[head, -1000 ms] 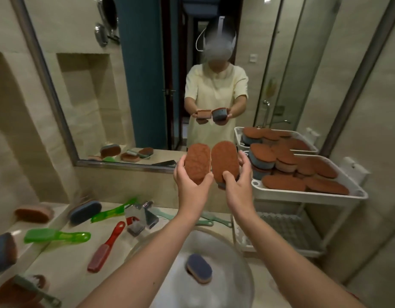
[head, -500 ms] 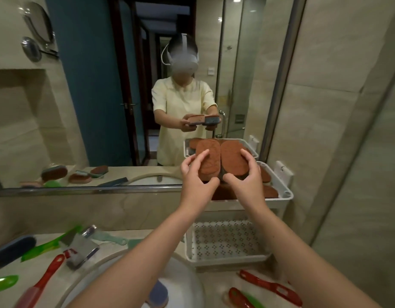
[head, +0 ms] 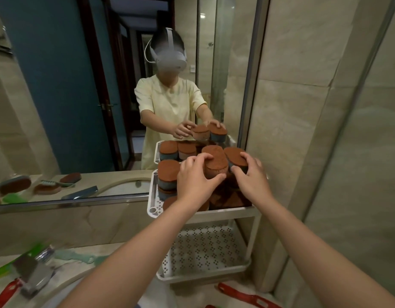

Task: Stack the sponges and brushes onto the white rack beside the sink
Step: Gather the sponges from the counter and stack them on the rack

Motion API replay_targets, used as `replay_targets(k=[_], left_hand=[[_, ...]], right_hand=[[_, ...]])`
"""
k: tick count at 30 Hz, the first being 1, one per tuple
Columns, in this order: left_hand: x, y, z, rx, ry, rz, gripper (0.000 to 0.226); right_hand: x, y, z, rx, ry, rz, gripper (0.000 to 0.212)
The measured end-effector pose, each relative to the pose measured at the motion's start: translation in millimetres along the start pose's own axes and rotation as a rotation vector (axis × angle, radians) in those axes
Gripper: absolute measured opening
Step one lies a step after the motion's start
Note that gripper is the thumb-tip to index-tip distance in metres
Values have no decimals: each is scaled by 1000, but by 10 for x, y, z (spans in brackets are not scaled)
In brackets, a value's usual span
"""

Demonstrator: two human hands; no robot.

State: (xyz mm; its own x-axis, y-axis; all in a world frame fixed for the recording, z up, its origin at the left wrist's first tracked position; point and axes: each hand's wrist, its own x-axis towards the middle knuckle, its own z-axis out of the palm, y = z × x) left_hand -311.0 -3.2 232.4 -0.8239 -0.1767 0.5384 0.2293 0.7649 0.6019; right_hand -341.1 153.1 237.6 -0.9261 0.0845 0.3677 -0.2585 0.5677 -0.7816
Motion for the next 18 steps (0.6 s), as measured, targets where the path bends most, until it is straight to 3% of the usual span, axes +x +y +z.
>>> replay_targets(k=[9,18], left_hand=[[81,-98,238,296,41,84,61],[54,-147,291,443,22,152,54]], right_hand=[[152,281,170,-151,-79,46,51],[96,339,222,-312,-96,-14,57]])
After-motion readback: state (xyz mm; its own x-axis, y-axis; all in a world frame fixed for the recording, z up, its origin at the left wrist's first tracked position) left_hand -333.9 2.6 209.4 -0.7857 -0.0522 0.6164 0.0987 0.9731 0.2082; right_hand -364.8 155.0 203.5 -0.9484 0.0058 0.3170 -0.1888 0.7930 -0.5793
